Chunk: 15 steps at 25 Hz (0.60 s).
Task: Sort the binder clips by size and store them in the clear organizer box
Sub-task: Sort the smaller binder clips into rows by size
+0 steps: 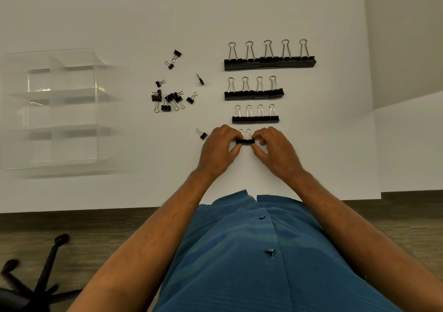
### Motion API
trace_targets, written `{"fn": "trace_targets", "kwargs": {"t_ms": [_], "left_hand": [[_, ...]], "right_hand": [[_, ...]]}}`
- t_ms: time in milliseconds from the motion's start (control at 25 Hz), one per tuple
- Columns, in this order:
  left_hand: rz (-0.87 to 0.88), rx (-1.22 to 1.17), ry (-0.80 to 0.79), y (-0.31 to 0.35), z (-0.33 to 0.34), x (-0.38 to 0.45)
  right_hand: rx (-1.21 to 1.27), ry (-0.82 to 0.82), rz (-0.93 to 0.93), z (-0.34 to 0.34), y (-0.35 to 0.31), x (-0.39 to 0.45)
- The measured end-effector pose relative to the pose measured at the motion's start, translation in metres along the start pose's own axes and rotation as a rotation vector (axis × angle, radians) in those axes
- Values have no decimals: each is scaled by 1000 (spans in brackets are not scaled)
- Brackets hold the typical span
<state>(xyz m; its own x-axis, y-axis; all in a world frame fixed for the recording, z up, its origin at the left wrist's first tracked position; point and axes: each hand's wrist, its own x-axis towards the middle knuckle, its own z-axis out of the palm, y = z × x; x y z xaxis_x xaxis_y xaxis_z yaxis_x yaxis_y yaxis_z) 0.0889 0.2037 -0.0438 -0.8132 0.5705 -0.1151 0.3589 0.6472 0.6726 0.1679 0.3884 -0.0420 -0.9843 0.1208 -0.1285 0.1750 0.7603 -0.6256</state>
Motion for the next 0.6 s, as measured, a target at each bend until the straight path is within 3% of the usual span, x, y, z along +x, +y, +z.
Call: {"fn": "trace_targets", "kwargs": {"t_ms": [240, 440, 600], "left_hand": [[-40, -188, -25, 3, -26, -7], [-155, -242, 207, -29, -83, -7], [-315, -205, 356, -77, -131, 1]], "right_hand": [[124, 98, 107, -14, -27, 2], [158, 122, 10, -22, -89, 55], [143, 47, -14, -5, -123, 125]]}}
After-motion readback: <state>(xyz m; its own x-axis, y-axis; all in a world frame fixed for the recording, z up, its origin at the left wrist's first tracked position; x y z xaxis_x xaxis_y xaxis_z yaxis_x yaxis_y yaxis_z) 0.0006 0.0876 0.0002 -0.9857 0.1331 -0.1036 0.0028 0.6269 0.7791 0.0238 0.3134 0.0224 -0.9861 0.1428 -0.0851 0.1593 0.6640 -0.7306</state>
